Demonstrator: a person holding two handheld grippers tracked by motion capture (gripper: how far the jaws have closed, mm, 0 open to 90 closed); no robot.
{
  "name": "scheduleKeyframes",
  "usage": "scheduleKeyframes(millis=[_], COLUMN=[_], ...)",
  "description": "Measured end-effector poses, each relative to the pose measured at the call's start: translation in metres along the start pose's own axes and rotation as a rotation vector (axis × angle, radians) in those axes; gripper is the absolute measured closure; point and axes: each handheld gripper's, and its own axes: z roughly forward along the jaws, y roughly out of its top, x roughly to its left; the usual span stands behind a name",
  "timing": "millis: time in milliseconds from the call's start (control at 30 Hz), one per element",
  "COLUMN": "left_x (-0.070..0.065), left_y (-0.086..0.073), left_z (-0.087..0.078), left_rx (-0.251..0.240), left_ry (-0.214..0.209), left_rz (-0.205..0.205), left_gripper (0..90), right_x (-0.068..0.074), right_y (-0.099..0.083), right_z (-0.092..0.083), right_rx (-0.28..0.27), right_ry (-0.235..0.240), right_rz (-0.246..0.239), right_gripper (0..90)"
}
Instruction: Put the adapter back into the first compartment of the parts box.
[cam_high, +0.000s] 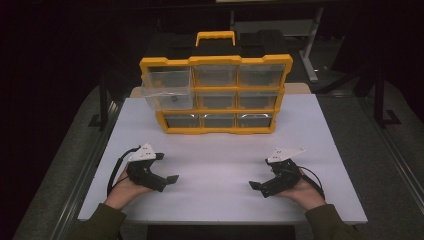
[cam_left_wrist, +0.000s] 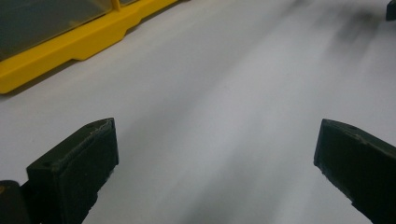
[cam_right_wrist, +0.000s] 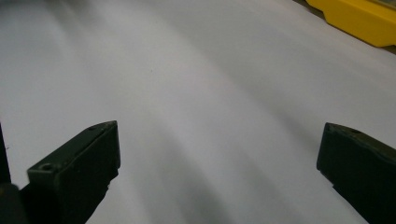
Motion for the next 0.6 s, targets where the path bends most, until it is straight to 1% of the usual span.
scheduleKeyframes(millis=[33, 133, 233, 400, 500, 600], left_x=[-0.0010, -0.0036, -0.0039, -0.0050, -0.0051, -0.0047], left_y=[-0.0016, -0.0049, -0.0067, -0.0094, -0.0095, -0.0101], left_z=[0.0012, 0.0042, 0.0046, 0.0072, 0.0077, 0.0075], left_rx=[0.000, 0.014, 0.007, 0.017, 0.018, 0.018], left_ry=[-0.001, 0.000, -0.009, -0.021, -0.024, -0.023], left_rz=[-0.004, 0.009, 0.004, 0.007, 0.009, 0.003], left_gripper=[0.0, 0.0, 0.0, 0.0, 0.0, 0.0], right_x=[-0.0001, -0.0003, -0.0004, 0.0001, 0.0003, 0.0001], right_y=[-0.0001, -0.0001, -0.0003, -0.0006, -0.0008, -0.0008], right_z=[0.0001, 0.0002, 0.0002, 0.0007, 0.0012, 0.0014], right_rx=[0.001, 0.001, 0.002, 0.006, 0.006, 0.007], right_ry=[0.000, -0.001, -0.001, -0.001, -0.001, -0.002], right_rz=[-0.002, -0.001, -0.002, -0.005, -0.004, -0.003], right_gripper=[0.0, 0.0, 0.0, 0.0, 0.0, 0.0])
